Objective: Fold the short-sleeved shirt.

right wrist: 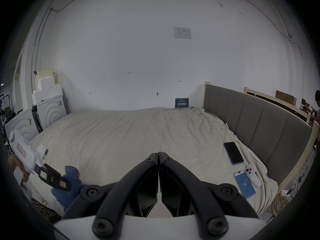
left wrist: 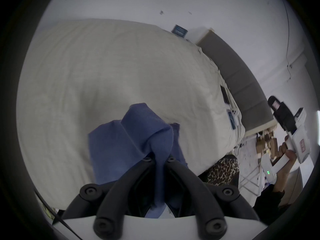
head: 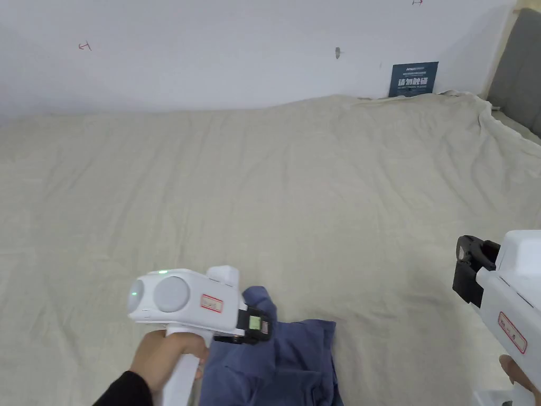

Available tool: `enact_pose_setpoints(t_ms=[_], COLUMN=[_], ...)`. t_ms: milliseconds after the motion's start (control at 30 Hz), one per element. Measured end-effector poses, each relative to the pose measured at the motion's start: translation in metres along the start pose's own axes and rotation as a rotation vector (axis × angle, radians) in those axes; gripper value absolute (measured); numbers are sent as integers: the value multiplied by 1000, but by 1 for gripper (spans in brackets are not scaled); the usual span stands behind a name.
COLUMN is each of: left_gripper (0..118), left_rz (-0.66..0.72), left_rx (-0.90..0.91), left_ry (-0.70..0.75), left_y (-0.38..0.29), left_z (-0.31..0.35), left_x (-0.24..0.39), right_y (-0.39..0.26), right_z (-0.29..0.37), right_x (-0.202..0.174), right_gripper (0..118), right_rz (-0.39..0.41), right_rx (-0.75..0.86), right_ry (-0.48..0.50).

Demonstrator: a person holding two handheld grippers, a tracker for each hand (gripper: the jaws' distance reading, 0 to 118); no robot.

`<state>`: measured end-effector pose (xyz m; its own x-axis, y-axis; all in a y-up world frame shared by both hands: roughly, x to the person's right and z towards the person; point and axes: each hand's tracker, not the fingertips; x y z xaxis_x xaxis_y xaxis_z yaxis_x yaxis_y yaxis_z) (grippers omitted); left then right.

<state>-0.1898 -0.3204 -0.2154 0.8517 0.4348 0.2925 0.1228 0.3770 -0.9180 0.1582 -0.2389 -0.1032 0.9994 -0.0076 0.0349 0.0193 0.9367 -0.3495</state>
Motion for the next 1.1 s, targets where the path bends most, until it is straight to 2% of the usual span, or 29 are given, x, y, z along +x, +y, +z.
enact_pose_setpoints(t_ms=[233,400,467,567,600,633,667,900,1033,1067,1100], left_gripper=[5,9,24,79,101,112,116,116,115,112,104], left_rz=[-43,-23,0,21,20,15,3,26,-30,-54,-81], left_rx=[-104,-108,-101,-90,-85,-74,-54,229,362,392,420], left_ry=[92,119,114,52,49,50,48,20,129,172,210], left_y=[-5,-10,-10,-9,-10,-10,-10,-12,-20,-24,-29], left_z=[-88,-107,-105,-98,-93,-88,-81,-16,-4,-4,-5], left_x=[29,34,34,37,40,42,44,28,18,16,15], right_y=[-6,-9,-10,-10,-10,-10,-10,-4,-2,-1,-1], right_z=[4,5,5,5,5,5,6,8,8,9,9], right_x=[9,12,13,12,12,12,11,7,5,4,4], right_gripper=[0,0,0,0,0,0,0,0,0,0,0], right_rz=[-10,-14,-16,-17,-18,-17,-18,-10,-8,-7,-6], right_rx=[-13,-22,-24,-26,-25,-25,-25,-12,-6,-5,-5], right_ry=[-22,-35,-37,-37,-37,-37,-36,-31,-25,-24,-24])
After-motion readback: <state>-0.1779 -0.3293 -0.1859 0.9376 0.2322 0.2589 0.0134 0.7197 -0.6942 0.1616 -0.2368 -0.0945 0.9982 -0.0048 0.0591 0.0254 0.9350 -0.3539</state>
